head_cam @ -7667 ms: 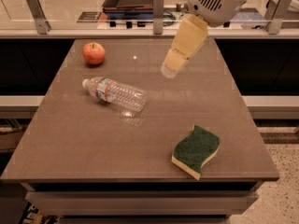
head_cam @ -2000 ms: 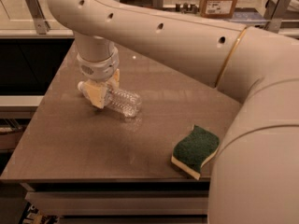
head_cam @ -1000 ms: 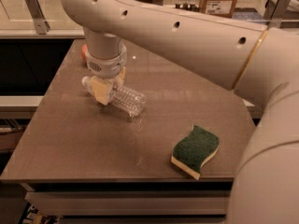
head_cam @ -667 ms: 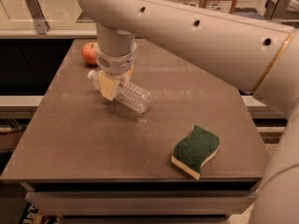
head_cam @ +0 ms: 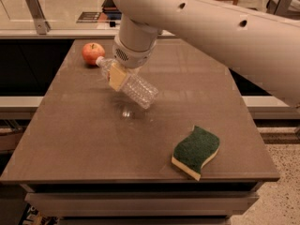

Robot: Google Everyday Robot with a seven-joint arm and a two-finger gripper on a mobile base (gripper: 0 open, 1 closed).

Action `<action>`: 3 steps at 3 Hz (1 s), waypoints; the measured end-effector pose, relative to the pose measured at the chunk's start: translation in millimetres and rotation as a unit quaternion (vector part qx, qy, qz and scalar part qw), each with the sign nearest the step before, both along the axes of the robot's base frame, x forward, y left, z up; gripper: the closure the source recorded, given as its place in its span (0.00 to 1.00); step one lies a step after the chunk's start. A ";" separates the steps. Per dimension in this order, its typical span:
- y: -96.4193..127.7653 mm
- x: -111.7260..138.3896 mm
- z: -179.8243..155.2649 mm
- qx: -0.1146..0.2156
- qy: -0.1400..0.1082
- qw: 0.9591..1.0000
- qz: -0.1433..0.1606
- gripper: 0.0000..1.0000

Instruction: Place water bottle upright

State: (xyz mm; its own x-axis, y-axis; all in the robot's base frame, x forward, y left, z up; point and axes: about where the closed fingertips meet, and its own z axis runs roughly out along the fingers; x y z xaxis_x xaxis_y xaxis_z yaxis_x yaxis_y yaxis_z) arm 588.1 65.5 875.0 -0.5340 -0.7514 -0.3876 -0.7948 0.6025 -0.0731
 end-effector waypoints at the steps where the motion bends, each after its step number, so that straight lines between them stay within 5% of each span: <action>1: -6.3 8.4 17.0 0.041 -0.031 0.999 -0.011 1.00; 3: -6.5 16.3 54.4 0.122 -0.107 0.986 -0.022 1.00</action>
Offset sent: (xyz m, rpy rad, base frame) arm 0.0220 -0.0160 0.0672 0.2761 -0.2502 -0.0703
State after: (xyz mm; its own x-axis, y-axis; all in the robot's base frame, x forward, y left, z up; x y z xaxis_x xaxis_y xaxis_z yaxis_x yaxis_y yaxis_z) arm 604.4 59.0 929.4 -0.4499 -0.5994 -0.6621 -0.7497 0.6564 -0.0848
